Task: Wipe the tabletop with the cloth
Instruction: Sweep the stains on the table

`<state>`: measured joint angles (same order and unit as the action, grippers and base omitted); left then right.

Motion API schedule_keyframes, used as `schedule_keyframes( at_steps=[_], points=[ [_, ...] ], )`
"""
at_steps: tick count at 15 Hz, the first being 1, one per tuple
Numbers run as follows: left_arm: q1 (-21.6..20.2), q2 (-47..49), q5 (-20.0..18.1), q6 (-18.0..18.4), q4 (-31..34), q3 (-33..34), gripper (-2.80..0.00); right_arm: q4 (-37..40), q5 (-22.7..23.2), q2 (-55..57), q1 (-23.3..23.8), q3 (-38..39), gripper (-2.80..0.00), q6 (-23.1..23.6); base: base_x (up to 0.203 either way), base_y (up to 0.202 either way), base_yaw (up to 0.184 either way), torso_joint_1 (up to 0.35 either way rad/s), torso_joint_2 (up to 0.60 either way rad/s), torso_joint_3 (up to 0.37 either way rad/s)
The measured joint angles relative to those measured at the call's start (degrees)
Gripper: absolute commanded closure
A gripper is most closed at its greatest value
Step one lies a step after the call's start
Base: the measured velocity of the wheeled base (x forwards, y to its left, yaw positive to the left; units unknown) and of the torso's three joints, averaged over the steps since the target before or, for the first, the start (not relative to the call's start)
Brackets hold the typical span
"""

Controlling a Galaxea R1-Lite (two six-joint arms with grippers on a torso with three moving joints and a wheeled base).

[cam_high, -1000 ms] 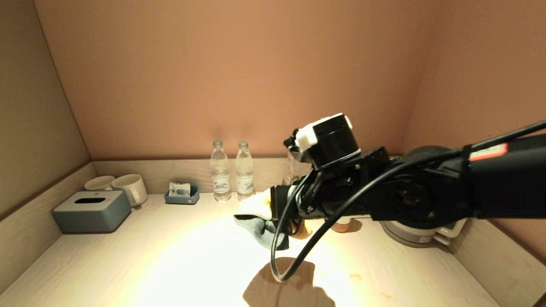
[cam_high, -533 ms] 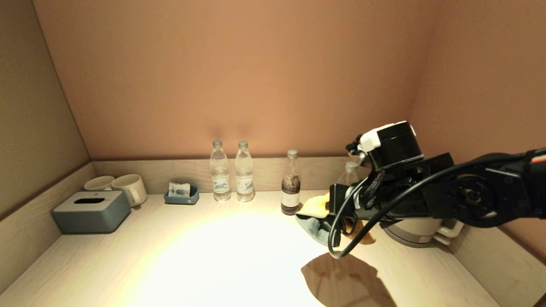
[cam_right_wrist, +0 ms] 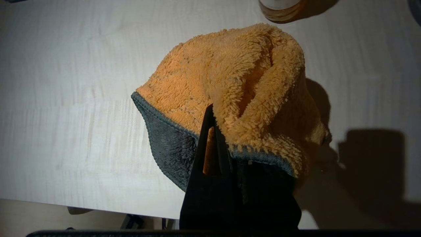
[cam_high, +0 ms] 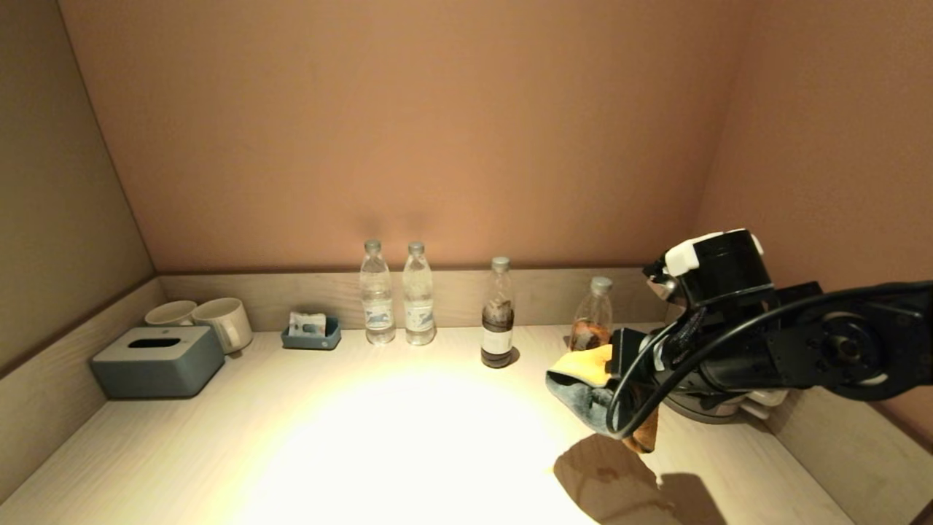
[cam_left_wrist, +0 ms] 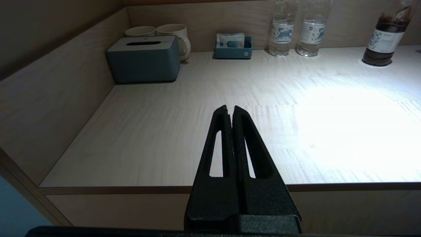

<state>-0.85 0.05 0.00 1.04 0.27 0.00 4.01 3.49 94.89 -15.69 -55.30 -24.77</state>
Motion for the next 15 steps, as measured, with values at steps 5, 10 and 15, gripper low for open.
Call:
schedule_keyframes(
  at_steps=[5,10,15],
  points=[
    [0.0,0.0,0.0,0.0,0.0,0.0,0.0,0.0,-0.3,-1.0,2.8,5.1,0.0,-0.5,0.0,0.0,0.0,0.0,0.0,0.0],
    [0.0,0.0,0.0,0.0,0.0,0.0,0.0,-0.1,-0.2,-2.7,8.4,12.8,0.0,-0.9,0.0,0.0,0.0,0.0,0.0,0.0],
    [0.0,0.0,0.0,0.0,0.0,0.0,0.0,-0.2,0.0,-3.7,10.8,18.2,0.0,-0.9,0.0,0.0,0.0,0.0,0.0,0.0]
  ],
)
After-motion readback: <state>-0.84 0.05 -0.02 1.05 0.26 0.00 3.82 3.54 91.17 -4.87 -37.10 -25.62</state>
